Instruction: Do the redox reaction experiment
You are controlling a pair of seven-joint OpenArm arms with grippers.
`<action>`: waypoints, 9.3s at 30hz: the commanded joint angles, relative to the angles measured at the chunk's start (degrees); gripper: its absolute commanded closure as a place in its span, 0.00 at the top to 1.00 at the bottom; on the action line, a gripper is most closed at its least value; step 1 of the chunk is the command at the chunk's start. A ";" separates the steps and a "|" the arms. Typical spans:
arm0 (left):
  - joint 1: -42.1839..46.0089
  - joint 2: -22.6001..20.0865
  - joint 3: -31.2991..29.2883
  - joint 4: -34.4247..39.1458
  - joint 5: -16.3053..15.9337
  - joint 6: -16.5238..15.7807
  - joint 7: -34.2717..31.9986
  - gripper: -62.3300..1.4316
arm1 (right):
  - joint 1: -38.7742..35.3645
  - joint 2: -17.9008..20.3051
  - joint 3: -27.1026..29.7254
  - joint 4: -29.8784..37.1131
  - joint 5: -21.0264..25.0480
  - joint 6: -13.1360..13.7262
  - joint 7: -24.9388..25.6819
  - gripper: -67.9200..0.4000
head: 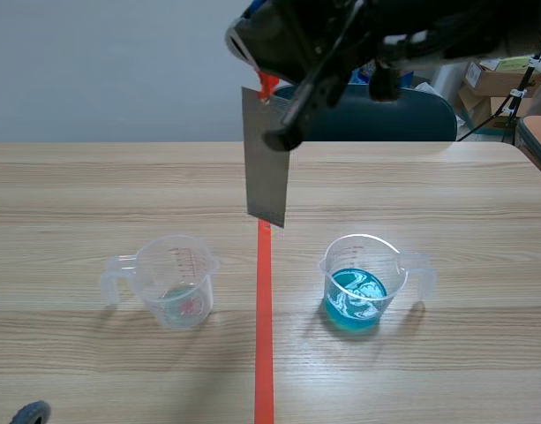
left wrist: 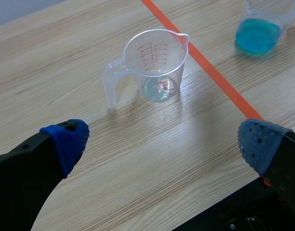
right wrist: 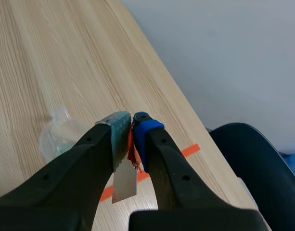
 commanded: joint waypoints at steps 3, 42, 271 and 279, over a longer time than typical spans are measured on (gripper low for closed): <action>0.15 0.44 -0.15 0.83 0.07 -0.09 -1.16 1.00 | -1.62 4.26 3.58 2.14 4.31 0.33 1.40 0.01; 0.15 0.44 -0.15 0.83 0.04 -0.09 -0.98 1.00 | -17.73 17.55 20.96 3.69 7.50 6.29 8.24 0.01; -78.07 16.72 45.20 -35.32 -2.23 -12.96 12.74 0.08 | -17.55 17.51 20.96 3.69 5.14 6.32 8.28 0.01; -84.19 20.15 52.22 -42.97 -0.52 -12.07 10.95 0.07 | -17.55 17.51 20.96 3.69 5.14 6.32 8.28 0.01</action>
